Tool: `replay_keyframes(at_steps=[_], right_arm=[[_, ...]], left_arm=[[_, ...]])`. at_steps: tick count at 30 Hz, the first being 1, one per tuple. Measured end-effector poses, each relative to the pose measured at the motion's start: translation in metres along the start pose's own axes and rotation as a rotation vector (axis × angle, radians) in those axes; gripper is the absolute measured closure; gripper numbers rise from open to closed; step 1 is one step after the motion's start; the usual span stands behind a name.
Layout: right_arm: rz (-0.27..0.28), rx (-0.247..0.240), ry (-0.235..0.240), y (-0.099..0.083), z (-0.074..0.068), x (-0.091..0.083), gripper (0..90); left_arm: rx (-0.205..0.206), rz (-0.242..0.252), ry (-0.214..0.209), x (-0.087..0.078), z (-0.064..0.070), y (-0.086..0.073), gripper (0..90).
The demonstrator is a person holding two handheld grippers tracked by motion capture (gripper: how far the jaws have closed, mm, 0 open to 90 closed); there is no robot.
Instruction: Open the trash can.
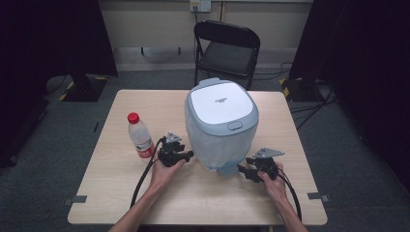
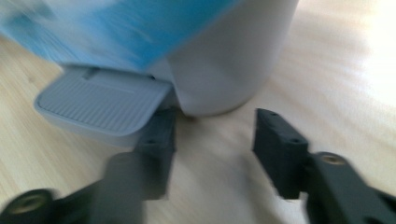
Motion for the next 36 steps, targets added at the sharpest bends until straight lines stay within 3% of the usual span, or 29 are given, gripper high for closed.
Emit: replay_keyframes(at_steps=[1,4,5,6,8,9,11,15,16,17,18,19,20,23,25,27,33,36], right_arm=[[-0.005,0.023,-0.004,-0.001,0.005,0.000,42.3],[0.004,0.100,-0.094,0.002,0.029,-0.002,40.7],[0.004,0.100,-0.094,0.002,0.029,-0.002,40.7],[0.051,0.120,-0.158,0.012,0.047,-0.003,38.9],[0.078,0.132,-0.197,0.021,0.058,-0.002,37.4],[0.078,0.132,-0.197,0.021,0.058,-0.002,37.4],[0.100,0.151,-0.237,0.035,0.074,0.005,35.4],[0.111,0.146,-0.242,0.048,0.086,0.015,34.4],[0.144,0.138,-0.236,0.060,0.088,0.018,33.9],[0.144,0.138,-0.236,0.060,0.088,0.018,33.9],[0.173,0.127,-0.219,0.069,0.085,0.019,47.2],[0.173,0.127,-0.219,0.069,0.085,0.019,47.2],[0.205,0.135,-0.178,0.072,0.080,0.017,56.2],[0.202,0.109,-0.167,0.071,0.070,0.013,69.2],[0.197,0.100,-0.155,0.070,0.066,0.011,69.1],[0.189,0.083,-0.108,0.063,0.052,0.003,67.8],[0.178,0.067,-0.101,0.052,0.036,-0.010,69.1],[0.175,0.069,-0.092,0.047,0.028,-0.016,69.8]], left_arm=[[-0.012,0.001,0.004,0.001,0.000,0.001,47.3],[-0.008,-0.011,0.044,0.003,-0.003,0.005,50.6],[-0.008,-0.011,0.044,0.003,-0.003,0.005,51.9],[-0.022,-0.006,0.051,0.003,-0.005,0.009,52.2],[-0.030,0.008,0.052,0.003,-0.007,0.014,52.1],[-0.030,0.008,0.052,0.003,-0.007,0.014,52.1],[-0.029,0.007,0.054,0.004,-0.009,0.017,52.0],[-0.039,0.013,0.034,0.010,-0.011,0.024,55.8],[-0.031,0.021,0.031,0.013,-0.011,0.026,56.1],[-0.046,0.028,0.024,0.015,-0.010,0.027,56.1],[-0.066,0.027,0.009,0.017,-0.011,0.028,57.5],[-0.066,0.027,0.009,0.017,-0.011,0.028,57.9],[-0.035,0.023,0.007,0.018,-0.011,0.029,58.6],[-0.016,0.021,-0.002,0.017,-0.010,0.029,64.3],[-0.026,0.014,-0.004,0.015,-0.009,0.029,65.5],[-0.013,0.010,-0.014,0.012,-0.009,0.026,70.5],[-0.008,0.003,-0.051,0.005,-0.002,0.020,75.5],[0.015,0.000,-0.075,-0.002,0.002,0.013,75.2]])
Point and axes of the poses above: each handheld gripper's, and its own axes: x roughly forward along the jaws, y roughly out of its top, z roughly to its right, the point moved 8 cm from there along x, roughly forward along the jaws, and after that the axes turned 4 degrees about -x, right-handed, at the moved point
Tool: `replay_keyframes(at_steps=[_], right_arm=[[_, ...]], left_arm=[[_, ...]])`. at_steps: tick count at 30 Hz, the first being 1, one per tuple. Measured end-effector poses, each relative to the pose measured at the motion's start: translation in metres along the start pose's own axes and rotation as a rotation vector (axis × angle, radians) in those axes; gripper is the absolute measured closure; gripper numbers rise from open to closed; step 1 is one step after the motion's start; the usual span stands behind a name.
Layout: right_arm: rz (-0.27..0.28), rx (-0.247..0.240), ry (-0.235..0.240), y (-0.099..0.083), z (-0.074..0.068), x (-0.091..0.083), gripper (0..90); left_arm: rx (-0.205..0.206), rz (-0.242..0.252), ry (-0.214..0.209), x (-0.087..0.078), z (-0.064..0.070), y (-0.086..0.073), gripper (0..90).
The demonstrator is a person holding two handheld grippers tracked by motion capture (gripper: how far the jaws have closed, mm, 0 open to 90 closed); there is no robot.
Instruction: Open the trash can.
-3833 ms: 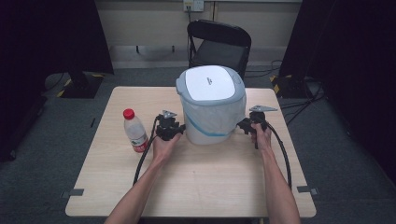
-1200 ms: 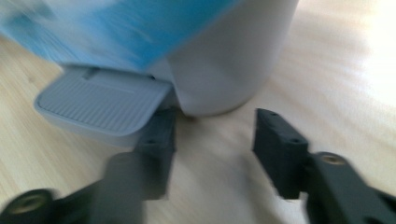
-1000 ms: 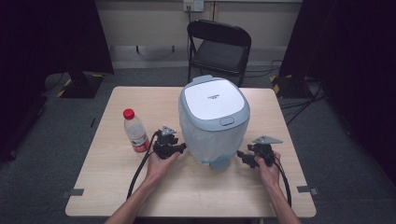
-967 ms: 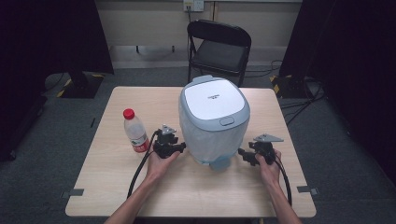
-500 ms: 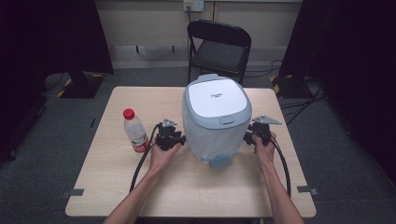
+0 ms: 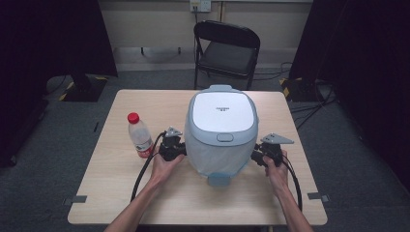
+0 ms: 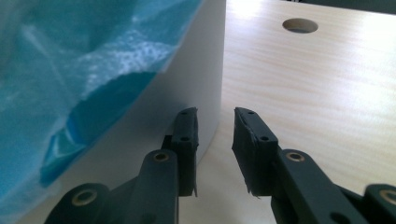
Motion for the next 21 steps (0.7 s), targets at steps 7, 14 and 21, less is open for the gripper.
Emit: replay_keyframes(at_steps=[7,14,21], right_arm=[[-0.009,-0.004,0.013,-0.006,-0.009,-0.011,67.2],[-0.012,-0.007,0.029,-0.007,-0.019,-0.013,70.4],[-0.024,-0.017,0.030,-0.008,-0.027,-0.013,66.9]], left_arm=[[0.000,0.010,-0.004,-0.013,0.010,-0.011,74.6],[0.004,0.032,-0.011,-0.026,0.013,-0.021,74.6],[0.008,0.041,0.011,-0.033,0.010,-0.025,69.6]])
Point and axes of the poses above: each handheld gripper's, and its own axes: x roughly forward along the jaws, y roughly out of its top, z roughly to its right, the point moved 8 cm from there along x, roughly forward along the jaws, and after that the axes turned 4 degrees about -x, right-handed, at the moved point
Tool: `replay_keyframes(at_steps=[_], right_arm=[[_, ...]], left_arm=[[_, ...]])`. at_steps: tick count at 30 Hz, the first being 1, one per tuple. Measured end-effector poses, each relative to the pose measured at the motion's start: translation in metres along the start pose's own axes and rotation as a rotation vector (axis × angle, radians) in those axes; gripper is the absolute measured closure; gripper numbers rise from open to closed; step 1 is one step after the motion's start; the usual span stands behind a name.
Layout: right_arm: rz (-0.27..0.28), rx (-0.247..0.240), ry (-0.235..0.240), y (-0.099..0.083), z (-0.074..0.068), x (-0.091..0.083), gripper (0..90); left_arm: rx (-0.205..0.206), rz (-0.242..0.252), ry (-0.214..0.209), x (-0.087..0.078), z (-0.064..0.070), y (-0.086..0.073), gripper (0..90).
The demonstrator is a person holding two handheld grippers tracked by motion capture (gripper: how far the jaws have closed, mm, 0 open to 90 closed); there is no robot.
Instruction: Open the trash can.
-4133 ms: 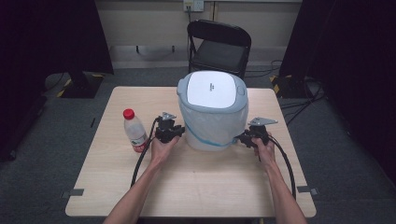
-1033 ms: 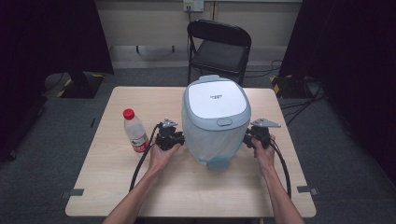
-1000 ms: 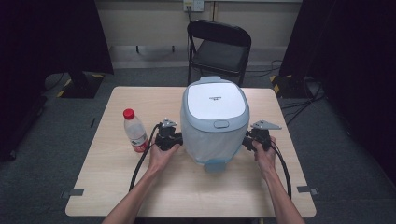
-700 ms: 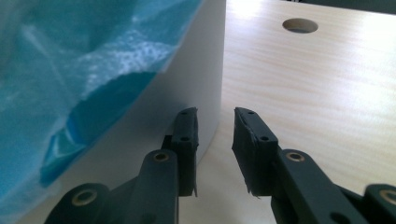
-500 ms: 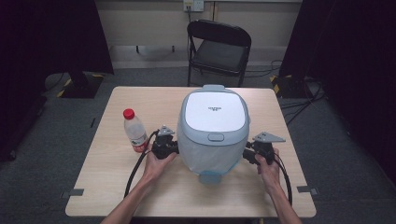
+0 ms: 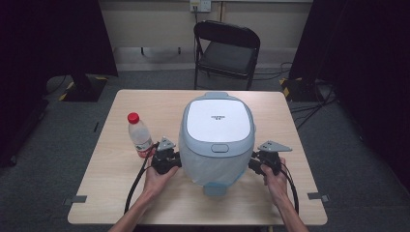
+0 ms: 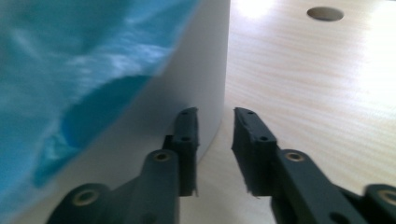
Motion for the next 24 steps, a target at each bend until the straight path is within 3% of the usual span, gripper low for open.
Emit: replay_keyframes(at_steps=[2,3,4,5,8,10,16,17,22,24], right_arm=[[-0.016,-0.004,-0.040,-0.002,0.002,0.000,53.0],[-0.024,0.009,-0.045,-0.002,0.003,0.000,46.4],[-0.036,0.023,-0.054,-0.004,0.007,0.001,36.9],[-0.071,0.026,-0.069,-0.008,0.011,0.003,26.5],[-0.114,0.067,-0.061,-0.018,0.014,0.008,26.8],[-0.136,0.063,-0.074,-0.022,0.015,0.009,25.4],[-0.213,0.083,-0.119,-0.037,0.024,0.001,18.2],[-0.249,0.092,-0.116,-0.047,0.026,0.000,15.9],[-0.286,0.074,-0.143,-0.057,0.026,-0.002,14.9],[-0.288,0.048,-0.165,-0.059,0.028,-0.002,13.9]], left_arm=[[0.001,0.002,0.005,-0.002,-0.004,-0.002,61.6],[0.014,0.004,0.039,-0.002,-0.007,-0.001,53.7],[0.014,-0.005,0.029,-0.002,-0.008,-0.002,47.9],[0.011,-0.010,0.019,-0.003,-0.007,-0.003,49.7],[0.030,-0.010,0.033,-0.005,-0.006,-0.003,48.4],[0.036,-0.012,0.037,-0.008,-0.005,-0.003,44.6],[0.030,-0.002,0.008,-0.021,-0.001,-0.003,41.8],[0.044,0.003,0.009,-0.027,0.002,-0.002,41.7],[0.034,0.020,-0.013,-0.040,0.006,0.001,40.7],[0.062,0.020,-0.020,-0.052,0.003,0.003,40.4]])
Point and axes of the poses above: each handheld gripper's, and its own axes: x roughly forward along the jaws, y roughly out of its top, z roughly to its right, the point moved 8 cm from there along x, roughly forward along the jaws, and after that the axes turned 4 degrees about -x, right-handed, at the moved point
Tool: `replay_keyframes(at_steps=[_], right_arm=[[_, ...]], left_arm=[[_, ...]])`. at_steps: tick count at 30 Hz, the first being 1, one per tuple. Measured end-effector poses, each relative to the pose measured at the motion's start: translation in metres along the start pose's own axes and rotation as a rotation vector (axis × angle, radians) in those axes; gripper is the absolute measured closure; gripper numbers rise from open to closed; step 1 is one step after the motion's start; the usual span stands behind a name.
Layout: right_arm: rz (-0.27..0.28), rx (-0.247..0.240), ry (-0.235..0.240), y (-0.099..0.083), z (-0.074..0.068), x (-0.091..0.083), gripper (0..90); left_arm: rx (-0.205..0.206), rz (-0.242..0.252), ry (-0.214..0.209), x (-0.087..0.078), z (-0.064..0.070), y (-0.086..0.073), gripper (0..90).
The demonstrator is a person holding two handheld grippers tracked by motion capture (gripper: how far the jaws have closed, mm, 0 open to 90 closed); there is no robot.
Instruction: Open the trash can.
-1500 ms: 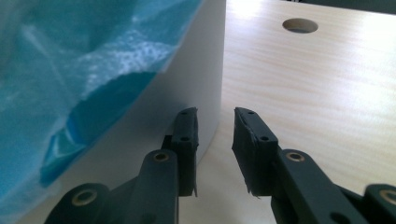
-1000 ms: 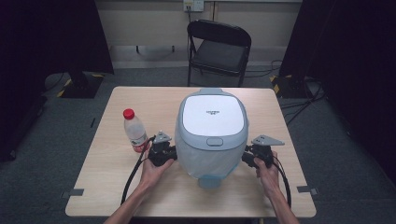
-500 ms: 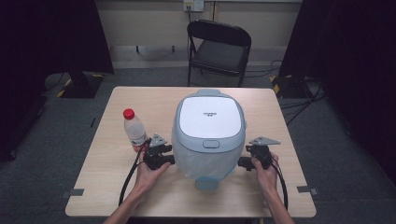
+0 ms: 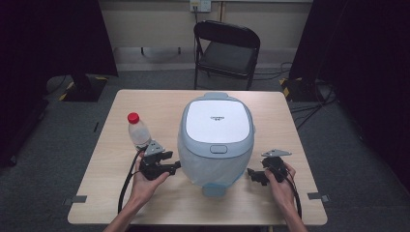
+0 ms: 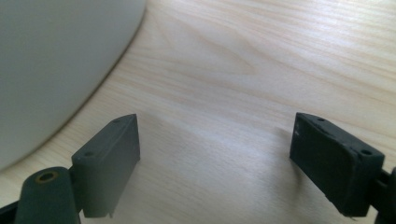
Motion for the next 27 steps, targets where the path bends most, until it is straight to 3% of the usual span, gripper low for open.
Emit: replay_keyframes(at_steps=[4,5,11,17,19,22,25,27], right_arm=[[0.010,-0.021,-0.004,-0.001,0.001,0.002,11.6],[0.029,-0.030,0.003,-0.001,0.002,0.002,11.2],[0.072,-0.025,-0.001,-0.003,0.002,0.003,11.1],[0.078,-0.023,-0.001,-0.003,0.001,0.003,11.1],[0.078,-0.023,-0.001,-0.003,0.001,0.003,11.1],[0.078,-0.023,-0.001,-0.003,0.001,0.003,11.0],[0.078,-0.023,-0.001,-0.003,0.001,0.003,11.0],[0.078,-0.023,-0.002,-0.003,0.001,0.003,11.1]], left_arm=[[0.009,0.028,-0.019,-0.011,0.000,0.004,38.2],[0.007,0.050,-0.050,-0.019,0.001,0.008,39.2],[0.017,0.091,-0.097,-0.037,0.007,0.022,39.3],[0.012,0.150,-0.136,-0.057,0.013,0.042,40.5],[0.040,0.169,-0.154,-0.066,0.014,0.050,42.3],[0.032,0.180,-0.189,-0.072,0.015,0.055,46.3],[0.059,0.204,-0.198,-0.083,0.021,0.066,57.6],[0.048,0.227,-0.197,-0.088,0.022,0.074,64.2]])
Point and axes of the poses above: each handheld gripper's, and its own axes: x roughly forward along the jaws, y roughly out of its top, z roughly to its right, the point moved 8 cm from there along x, roughly forward along the jaws, and after that the axes turned 4 degrees about -x, right-handed, at the moved point
